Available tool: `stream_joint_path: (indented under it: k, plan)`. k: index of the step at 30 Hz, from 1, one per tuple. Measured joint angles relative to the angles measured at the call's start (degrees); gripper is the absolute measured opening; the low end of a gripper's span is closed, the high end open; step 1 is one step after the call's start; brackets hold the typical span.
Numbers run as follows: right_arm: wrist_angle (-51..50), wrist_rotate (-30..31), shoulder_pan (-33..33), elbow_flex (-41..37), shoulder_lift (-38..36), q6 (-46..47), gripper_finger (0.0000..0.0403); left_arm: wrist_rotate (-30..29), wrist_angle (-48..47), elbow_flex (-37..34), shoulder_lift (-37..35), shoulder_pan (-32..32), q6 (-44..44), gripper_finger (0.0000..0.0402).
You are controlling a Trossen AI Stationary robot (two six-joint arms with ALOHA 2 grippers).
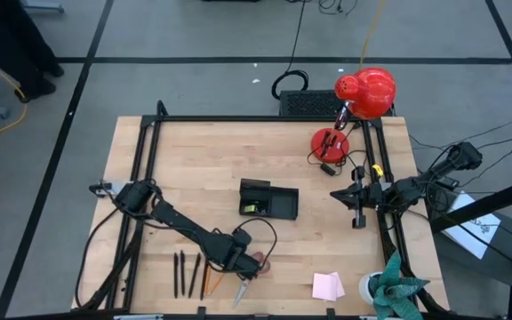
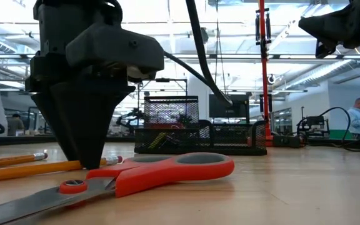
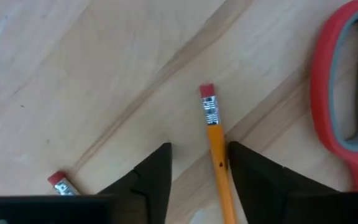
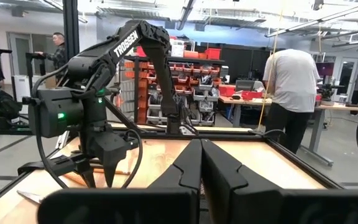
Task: Pick and place office supplies into organizer
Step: Put the right pencil into the desk organizer
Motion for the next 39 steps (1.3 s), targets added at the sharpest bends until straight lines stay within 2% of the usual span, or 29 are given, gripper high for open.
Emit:
stream_joint_path:
  k: [10,14,21,29,39]
  plan:
    - [-0.01,0.00,0.00,0.00,0.00,0.70,0.0004,-2.14,-0.47,-0.14,0.21,-0.04,0.78,0.0044]
    - [-0.01,0.00,-0.01,0.00,0.00,0.41,0.0004,-3.67,-0.06,-0.14,0.23,-0.13,1.53,0.0010]
    - [-0.01,0.00,0.00,0.00,0.00,0.68,0.0004,-6.12,0.63,-0.14,0.30,-0.15,1.96,0.0030]
    - [-0.01,0.00,0.00,0.00,0.01,0.20,0.0004,-10.23,1.03,-0.08,0.30,-0.15,2.46,0.0011]
    - [-0.02,0.00,0.00,0.00,0.02,0.09,0.0004,-16.54,0.64,2.61,0.95,0.51,6.33,0.0030]
